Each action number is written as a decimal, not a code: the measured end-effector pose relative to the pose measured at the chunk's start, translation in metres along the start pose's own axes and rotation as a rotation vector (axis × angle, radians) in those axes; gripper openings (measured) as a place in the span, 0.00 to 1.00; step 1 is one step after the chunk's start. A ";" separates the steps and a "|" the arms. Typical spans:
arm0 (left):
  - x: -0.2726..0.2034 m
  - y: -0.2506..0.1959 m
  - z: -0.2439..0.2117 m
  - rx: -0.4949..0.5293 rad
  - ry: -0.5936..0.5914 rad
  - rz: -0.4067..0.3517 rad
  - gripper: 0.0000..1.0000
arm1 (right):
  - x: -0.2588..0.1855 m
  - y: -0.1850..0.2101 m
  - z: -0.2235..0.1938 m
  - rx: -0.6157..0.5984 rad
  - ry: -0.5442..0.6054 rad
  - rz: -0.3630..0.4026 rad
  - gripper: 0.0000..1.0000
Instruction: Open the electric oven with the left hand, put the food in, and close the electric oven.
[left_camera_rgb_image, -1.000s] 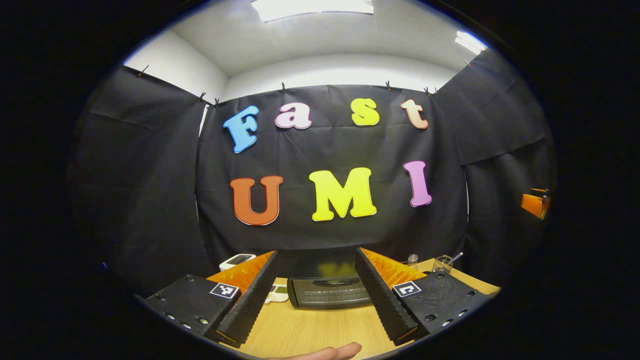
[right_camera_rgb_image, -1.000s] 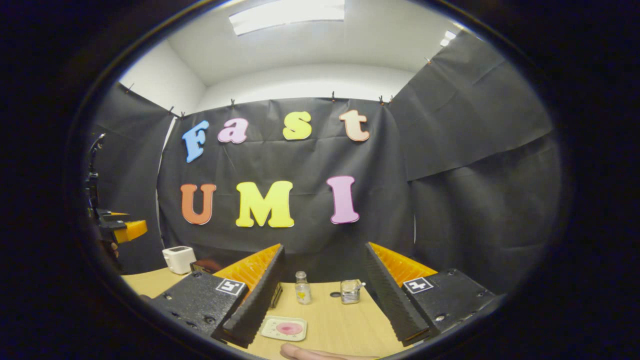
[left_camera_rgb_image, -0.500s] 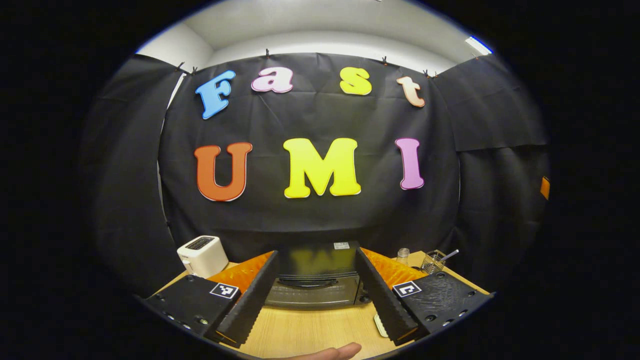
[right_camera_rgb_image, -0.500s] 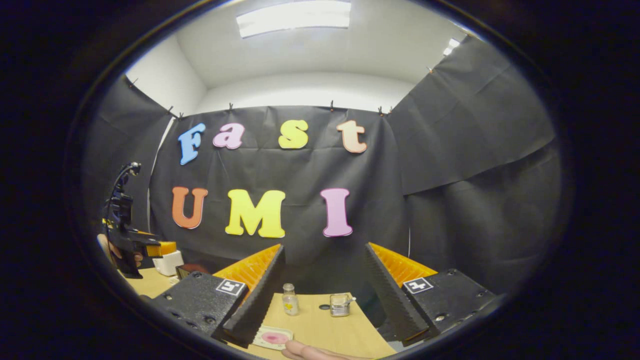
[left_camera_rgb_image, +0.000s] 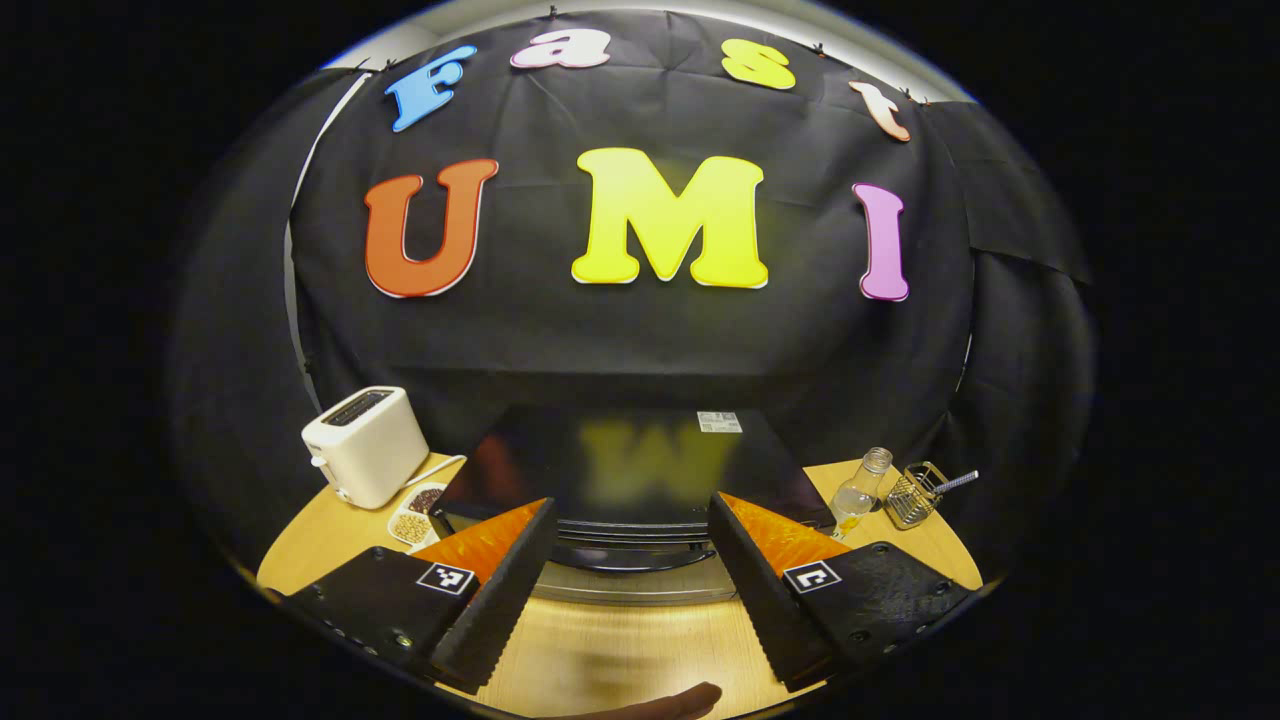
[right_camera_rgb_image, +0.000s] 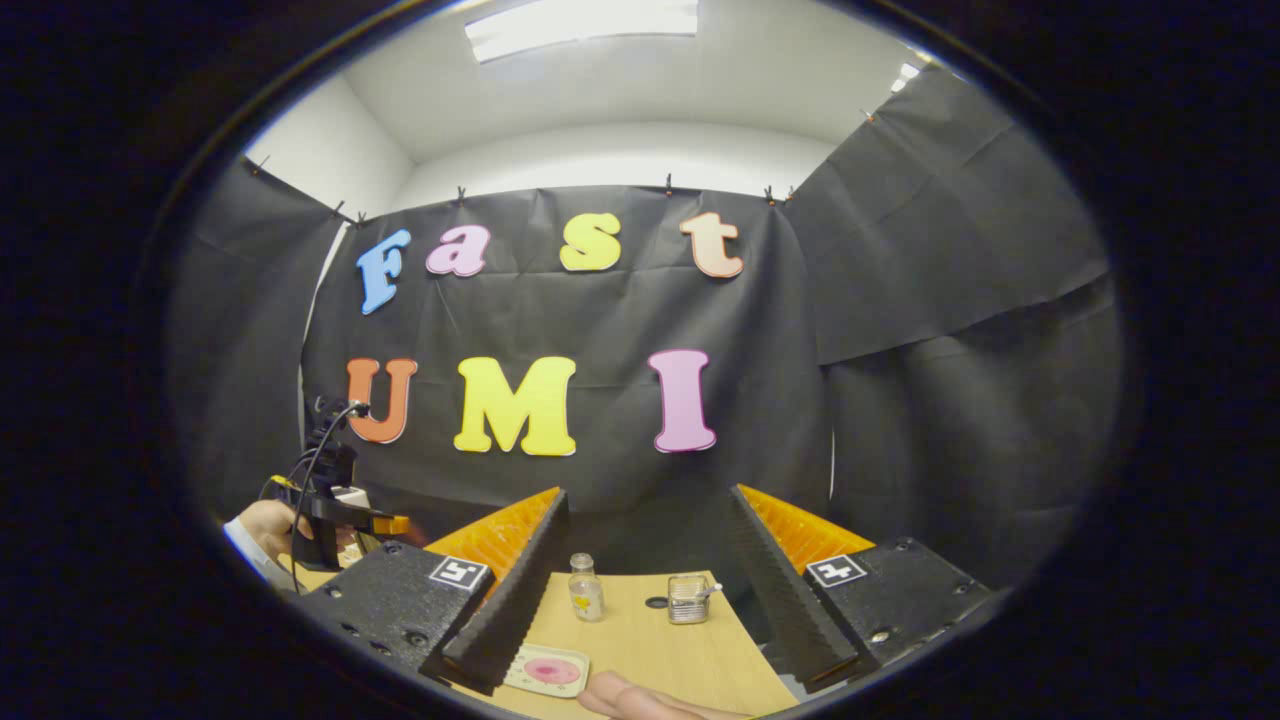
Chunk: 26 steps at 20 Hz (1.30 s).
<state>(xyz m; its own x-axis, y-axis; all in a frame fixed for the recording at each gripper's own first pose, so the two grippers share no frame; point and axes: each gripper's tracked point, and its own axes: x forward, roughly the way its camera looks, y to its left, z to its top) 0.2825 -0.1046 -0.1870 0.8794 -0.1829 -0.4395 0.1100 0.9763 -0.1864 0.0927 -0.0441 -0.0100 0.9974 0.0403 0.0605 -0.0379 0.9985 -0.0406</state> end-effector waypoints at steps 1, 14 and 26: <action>0.009 0.002 -0.004 -0.005 0.022 -0.001 0.96 | 0.001 -0.005 -0.002 0.008 0.006 -0.016 0.96; 0.041 0.007 -0.033 0.057 0.110 0.036 0.95 | 0.026 -0.012 -0.023 0.064 0.040 -0.037 0.96; 0.025 0.006 -0.043 0.047 0.071 0.034 0.95 | 0.014 -0.019 -0.028 0.081 0.061 -0.054 0.96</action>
<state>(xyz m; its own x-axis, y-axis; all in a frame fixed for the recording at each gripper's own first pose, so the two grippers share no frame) 0.2855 -0.1084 -0.2366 0.8479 -0.1561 -0.5067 0.1038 0.9860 -0.1301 0.1095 -0.0641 -0.0366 0.9999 -0.0131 -0.0010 0.0131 0.9990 0.0422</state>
